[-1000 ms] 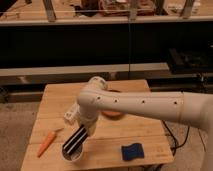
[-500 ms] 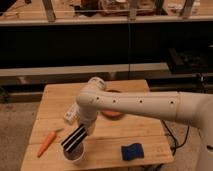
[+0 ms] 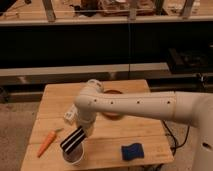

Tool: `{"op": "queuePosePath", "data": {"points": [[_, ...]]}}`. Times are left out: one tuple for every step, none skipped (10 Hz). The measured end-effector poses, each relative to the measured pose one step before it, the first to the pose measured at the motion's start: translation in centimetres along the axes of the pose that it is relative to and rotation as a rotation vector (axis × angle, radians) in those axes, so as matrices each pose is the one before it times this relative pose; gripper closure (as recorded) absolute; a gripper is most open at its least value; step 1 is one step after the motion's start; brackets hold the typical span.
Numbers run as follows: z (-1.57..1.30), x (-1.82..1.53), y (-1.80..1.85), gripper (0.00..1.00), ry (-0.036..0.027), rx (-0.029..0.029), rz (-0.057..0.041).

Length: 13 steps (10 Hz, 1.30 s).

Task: Place the eraser in the ceramic cup

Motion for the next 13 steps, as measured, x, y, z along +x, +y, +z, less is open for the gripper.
{"op": "queuePosePath", "data": {"points": [[0.095, -0.393, -0.003, 1.00, 0.00024, -0.00088, -0.00530], [-0.177, 0.107, -0.029, 1.00, 0.00274, 0.00054, -0.00020], [-0.773, -0.036, -0.344, 1.00, 0.00633, 0.00174, -0.01019], [-0.750, -0.364, -0.483, 1.00, 0.00468, 0.00356, -0.00963], [-1.177, -0.493, -0.626, 1.00, 0.00571, 0.00393, -0.01148], [-1.444, -0.662, -0.661, 1.00, 0.00335, 0.00149, -0.01253], [-0.880, -0.470, -0.325, 1.00, -0.01219, 0.00031, -0.00844], [-0.392, -0.236, 0.011, 1.00, -0.02036, -0.00600, -0.00057], [0.066, -0.227, 0.119, 1.00, -0.01115, -0.01016, -0.00071], [0.673, -0.422, 0.379, 1.00, -0.01086, -0.01824, -0.00681], [0.897, -0.104, 0.745, 1.00, -0.00771, -0.00779, -0.00281], [0.700, -0.269, 0.719, 1.00, -0.00524, -0.00033, -0.00939], [0.480, -0.432, 1.048, 1.00, 0.00280, 0.00797, -0.02239]]}}
